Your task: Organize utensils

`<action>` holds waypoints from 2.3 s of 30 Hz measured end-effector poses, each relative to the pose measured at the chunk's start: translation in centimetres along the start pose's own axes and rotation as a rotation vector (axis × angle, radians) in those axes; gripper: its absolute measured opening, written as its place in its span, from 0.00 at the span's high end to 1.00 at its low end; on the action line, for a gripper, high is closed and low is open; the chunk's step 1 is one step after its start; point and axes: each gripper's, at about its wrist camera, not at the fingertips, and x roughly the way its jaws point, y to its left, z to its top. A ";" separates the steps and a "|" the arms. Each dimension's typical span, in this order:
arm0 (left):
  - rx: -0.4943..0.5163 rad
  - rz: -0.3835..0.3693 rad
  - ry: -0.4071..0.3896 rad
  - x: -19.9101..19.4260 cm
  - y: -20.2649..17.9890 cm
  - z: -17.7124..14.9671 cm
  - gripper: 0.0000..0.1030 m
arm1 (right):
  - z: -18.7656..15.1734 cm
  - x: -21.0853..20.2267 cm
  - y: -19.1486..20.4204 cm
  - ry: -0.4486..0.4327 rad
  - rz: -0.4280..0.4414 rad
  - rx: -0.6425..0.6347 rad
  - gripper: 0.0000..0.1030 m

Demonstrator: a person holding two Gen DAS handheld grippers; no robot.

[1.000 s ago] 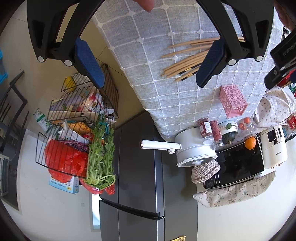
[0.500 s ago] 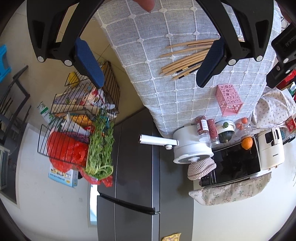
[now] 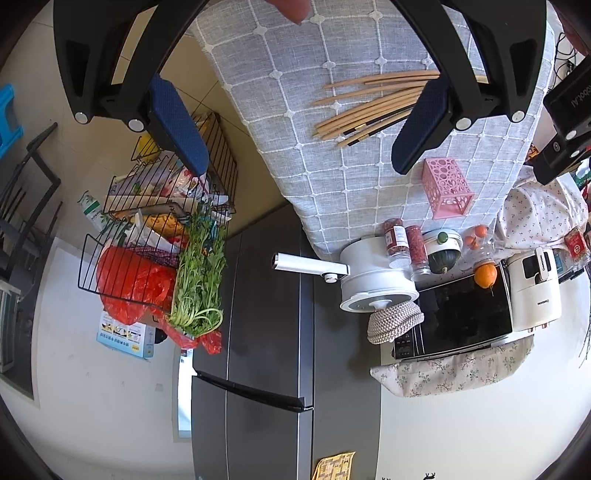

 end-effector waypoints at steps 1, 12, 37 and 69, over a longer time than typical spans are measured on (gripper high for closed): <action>-0.001 -0.001 0.008 0.2 0.1 -0.1 0.07 | 0.0 0.1 0.0 0.002 -0.003 -0.002 0.06; 0.014 0.004 0.055 3.8 -0.6 -2.5 0.07 | -2.7 3.9 -0.4 0.072 -0.044 -0.010 0.06; 0.020 -0.008 0.137 8.4 -1.1 -5.0 0.07 | -5.1 8.2 -0.6 0.154 -0.006 0.007 0.06; 0.027 -0.022 0.084 6.7 -1.5 -4.5 0.07 | -4.4 6.0 -0.9 0.091 0.001 0.023 0.06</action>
